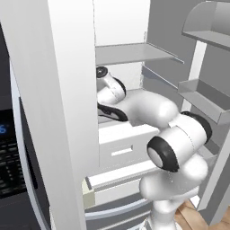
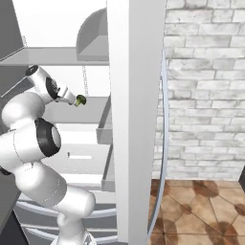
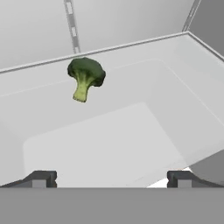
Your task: Take the cheese, fish, and broccoli from the fridge and place them on the plate on the dining counter to create an appetizer plate.
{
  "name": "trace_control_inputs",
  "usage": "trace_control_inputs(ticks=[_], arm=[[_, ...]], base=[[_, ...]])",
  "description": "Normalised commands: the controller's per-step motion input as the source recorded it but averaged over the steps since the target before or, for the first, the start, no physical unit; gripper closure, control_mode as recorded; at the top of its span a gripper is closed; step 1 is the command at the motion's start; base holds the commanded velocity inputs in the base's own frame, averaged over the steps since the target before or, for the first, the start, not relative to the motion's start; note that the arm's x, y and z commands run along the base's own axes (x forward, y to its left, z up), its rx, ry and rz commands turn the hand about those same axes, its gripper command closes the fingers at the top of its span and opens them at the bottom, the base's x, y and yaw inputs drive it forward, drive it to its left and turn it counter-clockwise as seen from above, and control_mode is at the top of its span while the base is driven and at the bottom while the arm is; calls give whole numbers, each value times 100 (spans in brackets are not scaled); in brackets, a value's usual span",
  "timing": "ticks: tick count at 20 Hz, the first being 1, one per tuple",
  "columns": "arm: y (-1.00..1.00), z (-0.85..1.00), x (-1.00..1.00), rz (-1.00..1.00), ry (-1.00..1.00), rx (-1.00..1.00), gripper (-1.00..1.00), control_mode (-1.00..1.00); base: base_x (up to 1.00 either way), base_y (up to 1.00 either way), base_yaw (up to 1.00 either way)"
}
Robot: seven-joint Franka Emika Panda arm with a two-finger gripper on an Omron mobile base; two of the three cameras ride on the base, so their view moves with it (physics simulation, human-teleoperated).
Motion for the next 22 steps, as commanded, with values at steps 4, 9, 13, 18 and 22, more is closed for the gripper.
trace_control_inputs(ticks=[4, 9, 13, 18, 22], arm=[[4, -29, 42, 0, 0, 0, -100, -100], [1, -28, 38, 0, 0, 0, -100, -100], [0, -21, 40, 0, 0, 0, -100, -100], [0, -15, 32, -1, 0, 0, -100, -100], [0, -14, 30, -1, 0, 0, -100, -100]], base=[[0, 0, 0], [0, 0, 0], [0, 0, 0], [0, 0, 0], [0, 0, 0]])
